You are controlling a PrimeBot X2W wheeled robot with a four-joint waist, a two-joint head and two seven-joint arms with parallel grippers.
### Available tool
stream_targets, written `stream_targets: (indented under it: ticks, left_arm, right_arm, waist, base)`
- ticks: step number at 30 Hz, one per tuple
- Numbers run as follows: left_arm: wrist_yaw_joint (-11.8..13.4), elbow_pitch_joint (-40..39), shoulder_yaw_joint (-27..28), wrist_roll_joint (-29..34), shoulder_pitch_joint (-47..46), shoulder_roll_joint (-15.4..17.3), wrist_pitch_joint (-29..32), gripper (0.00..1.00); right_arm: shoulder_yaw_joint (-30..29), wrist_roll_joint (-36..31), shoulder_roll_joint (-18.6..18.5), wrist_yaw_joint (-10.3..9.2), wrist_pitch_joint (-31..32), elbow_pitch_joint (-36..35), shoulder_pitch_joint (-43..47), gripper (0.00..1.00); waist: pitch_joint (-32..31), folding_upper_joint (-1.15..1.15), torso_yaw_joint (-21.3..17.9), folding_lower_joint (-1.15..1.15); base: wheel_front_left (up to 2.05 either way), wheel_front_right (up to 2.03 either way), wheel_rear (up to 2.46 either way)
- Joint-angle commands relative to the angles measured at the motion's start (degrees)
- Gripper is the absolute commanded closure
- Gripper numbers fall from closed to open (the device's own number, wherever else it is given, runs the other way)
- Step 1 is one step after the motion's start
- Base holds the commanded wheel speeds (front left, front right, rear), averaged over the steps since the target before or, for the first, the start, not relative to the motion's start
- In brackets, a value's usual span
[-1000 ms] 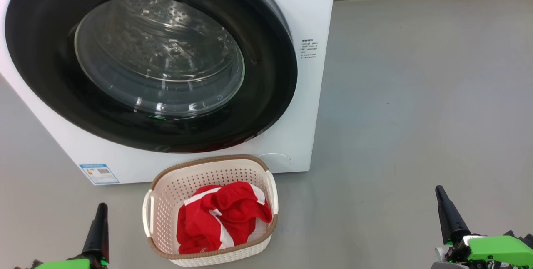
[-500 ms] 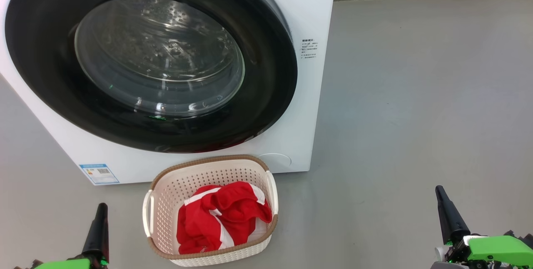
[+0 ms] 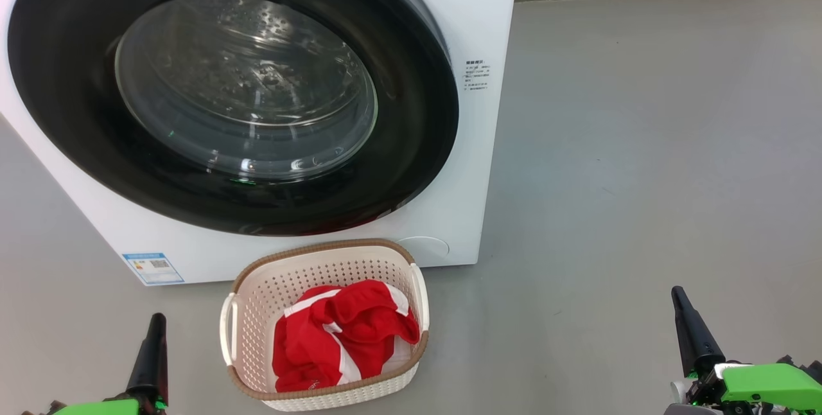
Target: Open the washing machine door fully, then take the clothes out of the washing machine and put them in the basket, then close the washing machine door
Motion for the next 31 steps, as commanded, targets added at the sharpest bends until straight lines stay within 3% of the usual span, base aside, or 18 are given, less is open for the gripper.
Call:
stream_targets:
  ticks: [1, 31]
  left_arm:
    - [-0.19, -1.44, 1.91, -0.18, -2.16, 0.93, 0.27, 1.0]
    - [-0.19, -1.44, 1.89, -0.19, -2.16, 0.93, 0.25, 1.0]
  right_arm:
    - [1.35, 0.23, -0.21, -0.06, 0.44, -1.74, -2.57, 1.0]
    - [1.36, 0.24, -0.21, -0.06, 0.44, -1.74, -2.57, 1.0]
  waist:
    - [0.0, 0.0, 0.0, 0.0]
    - [0.0, 0.0, 0.0, 0.0]
  base:
    - [0.0, 0.0, 0.0]
    - [0.0, 0.0, 0.0]
